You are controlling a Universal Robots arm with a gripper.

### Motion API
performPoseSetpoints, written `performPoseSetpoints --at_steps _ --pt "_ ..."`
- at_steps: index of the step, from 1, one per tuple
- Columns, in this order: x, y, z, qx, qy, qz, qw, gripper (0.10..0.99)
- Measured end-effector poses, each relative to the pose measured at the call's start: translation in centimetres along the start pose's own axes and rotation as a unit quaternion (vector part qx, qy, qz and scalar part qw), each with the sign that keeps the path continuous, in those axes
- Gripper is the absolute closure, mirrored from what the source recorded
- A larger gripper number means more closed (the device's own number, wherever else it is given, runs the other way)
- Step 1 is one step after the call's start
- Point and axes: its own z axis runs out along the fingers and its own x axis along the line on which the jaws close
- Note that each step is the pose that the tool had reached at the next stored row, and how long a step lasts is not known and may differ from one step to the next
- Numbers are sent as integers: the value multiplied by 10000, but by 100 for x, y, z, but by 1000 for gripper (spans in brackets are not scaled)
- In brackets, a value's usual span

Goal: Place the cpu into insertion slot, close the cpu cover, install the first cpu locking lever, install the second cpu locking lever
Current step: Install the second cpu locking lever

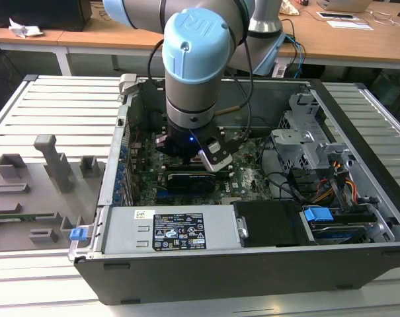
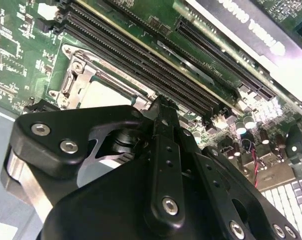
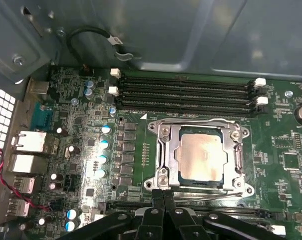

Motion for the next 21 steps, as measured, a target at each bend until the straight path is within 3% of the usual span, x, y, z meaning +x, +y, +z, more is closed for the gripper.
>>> performPoseSetpoints --at_steps 11,21 --pt "61 -31 97 -136 -14 0 9999 980" --pt "64 -48 159 -288 -23 1 9996 980"
